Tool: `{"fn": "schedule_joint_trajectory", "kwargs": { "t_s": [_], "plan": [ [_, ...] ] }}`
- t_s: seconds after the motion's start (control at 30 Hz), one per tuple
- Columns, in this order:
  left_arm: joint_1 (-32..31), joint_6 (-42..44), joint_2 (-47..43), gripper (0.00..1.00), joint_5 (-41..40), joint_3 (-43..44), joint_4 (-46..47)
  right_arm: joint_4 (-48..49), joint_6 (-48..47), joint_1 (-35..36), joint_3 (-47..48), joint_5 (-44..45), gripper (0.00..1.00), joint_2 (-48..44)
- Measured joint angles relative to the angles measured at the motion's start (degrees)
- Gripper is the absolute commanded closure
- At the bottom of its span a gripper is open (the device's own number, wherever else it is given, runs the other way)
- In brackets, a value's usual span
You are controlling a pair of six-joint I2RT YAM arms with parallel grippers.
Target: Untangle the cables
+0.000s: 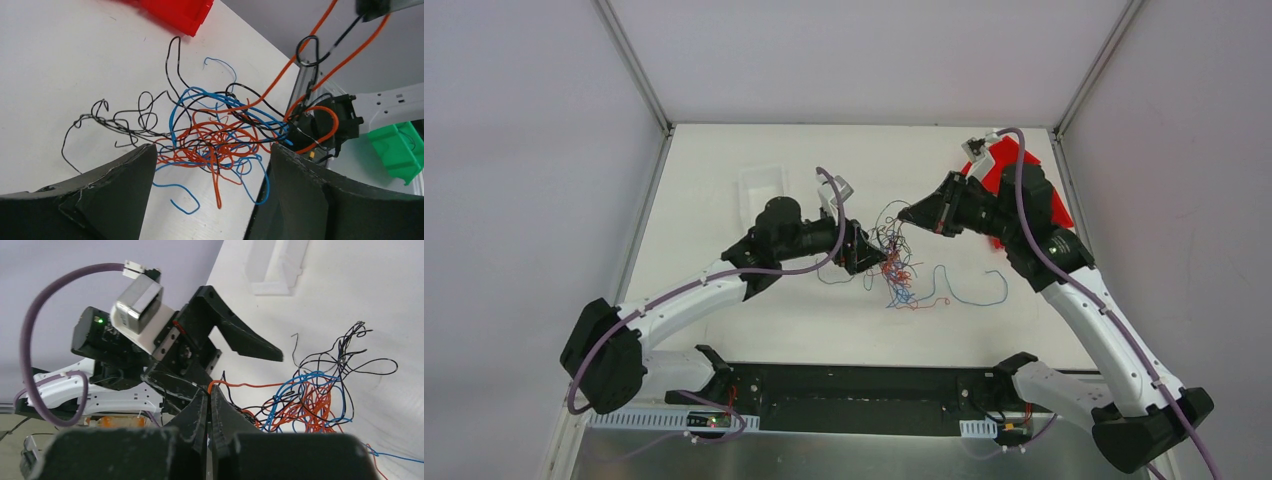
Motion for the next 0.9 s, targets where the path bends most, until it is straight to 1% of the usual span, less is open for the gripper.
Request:
{"fn": "schedule_joint_trajectory", "kwargs": {
  "t_s": [0.17, 0.27, 0.37, 0.4, 0.43, 0.5, 0.53, 0.6, 0.73, 0.9],
  "plan": [
    [-0.5, 2.9, 5.3, 0.21, 0.8, 0.3, 3.6, 1.2, 2.3, 0.0, 0.3, -2.9, 1.00, 1.2],
    [-0.8, 3.6, 8.0, 0.36, 0.2, 0.8, 4.0, 1.8, 3.6, 0.0, 0.3, -3.6, 1.00, 1.3],
    [-0.9, 4.4, 9.0, 0.50, -2.3, 0.8, 3.8, 2.3, 4.6, 0.0, 0.3, -4.2, 1.00, 1.3],
    [-0.9, 4.5, 9.0, 0.56, -3.2, 0.8, 3.7, 2.3, 4.9, 0.0, 0.3, -4.2, 1.00, 1.3],
    [-0.9, 4.6, 9.0, 0.65, -4.0, 0.8, 3.7, 2.4, 5.0, 0.0, 0.3, -4.2, 1.00, 1.3],
    [-0.9, 4.7, 9.0, 0.90, -5.7, 1.0, 3.2, 2.4, 5.4, 0.0, 0.3, -4.1, 1.00, 1.1],
    [-0.9, 4.7, 9.0, 0.97, -6.5, 1.2, 2.7, 2.4, 5.4, 0.0, 0.3, -4.1, 1.00, 1.0],
    [-0.9, 4.9, 9.0, 1.00, -7.7, 1.6, 1.9, 2.5, 5.5, 0.0, 0.1, -3.8, 1.00, 0.5],
    [-0.9, 4.8, 8.9, 1.00, -9.8, 2.6, -1.2, 2.3, 5.5, 0.0, -1.7, -1.4, 1.00, -1.4],
    [-0.9, 4.4, 6.7, 1.00, -11.5, 2.6, -6.2, 1.0, 5.4, 0.0, -7.3, 4.0, 1.00, -5.2]
  ]
}}
